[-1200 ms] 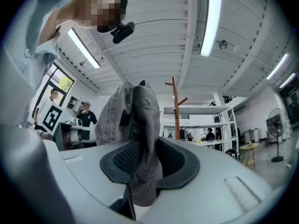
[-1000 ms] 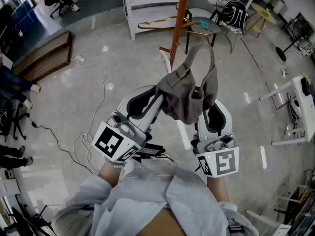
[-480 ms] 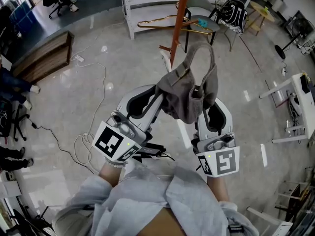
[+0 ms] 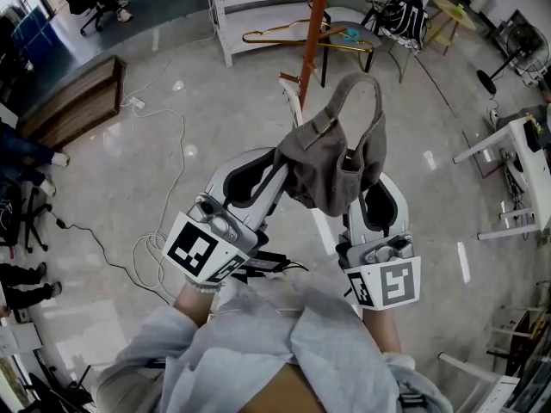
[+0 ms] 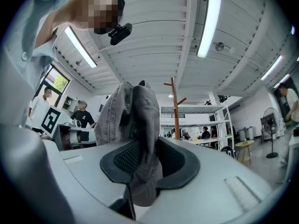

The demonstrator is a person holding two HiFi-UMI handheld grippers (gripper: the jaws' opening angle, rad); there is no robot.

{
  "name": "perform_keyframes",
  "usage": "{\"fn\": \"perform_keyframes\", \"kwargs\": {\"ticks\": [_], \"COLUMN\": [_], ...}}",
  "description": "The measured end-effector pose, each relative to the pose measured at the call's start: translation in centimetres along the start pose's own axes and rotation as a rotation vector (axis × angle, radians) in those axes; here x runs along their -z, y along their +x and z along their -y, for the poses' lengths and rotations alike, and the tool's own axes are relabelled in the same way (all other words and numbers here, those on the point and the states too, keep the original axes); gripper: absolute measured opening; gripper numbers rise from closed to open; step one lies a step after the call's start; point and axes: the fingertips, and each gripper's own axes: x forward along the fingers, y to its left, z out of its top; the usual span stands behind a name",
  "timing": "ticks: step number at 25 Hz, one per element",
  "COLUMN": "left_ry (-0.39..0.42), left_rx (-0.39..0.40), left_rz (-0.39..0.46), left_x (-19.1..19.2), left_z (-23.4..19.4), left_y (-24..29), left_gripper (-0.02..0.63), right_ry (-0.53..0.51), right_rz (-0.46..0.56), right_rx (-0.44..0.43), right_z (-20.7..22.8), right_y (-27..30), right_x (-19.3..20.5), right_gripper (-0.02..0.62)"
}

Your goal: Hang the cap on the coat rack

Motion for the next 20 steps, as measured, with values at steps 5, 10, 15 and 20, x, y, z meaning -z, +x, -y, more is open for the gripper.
{"fn": "perform_keyframes", "kwargs": {"ticks": [5,10,15,20], "left_ry": [-0.006,-0.008,-0.002,0.018], "left_rx": [0.008,0.009,-0.002,-0.033], "left_rz": [-0.001,0.005,0.014,0.02], "left_x": [-0.1,-0.2,-0.3,-0.2], "left_z": [0.3,0.5,0.1,0.0], "left_y": [-0.1,-0.2,0.1,-0.1], "left_gripper": [0.06,0.06,0.06,0.06], "right_ry": [-0.001,-0.006,-0.005,-0.007], "right_rz": [-0.005,-0.007,0.004,0.02], "right_rx": [0.016,0.019,0.017,-0.019], "right_z": [-0.1,-0.2,0.2,0.2], "right_y": [-0.4,-0.7,0.1,0.4], "right_x": [-0.2,-0.2,-0.3,0.0], "right_gripper": [0.104,0.104,0.104,0.104]}}
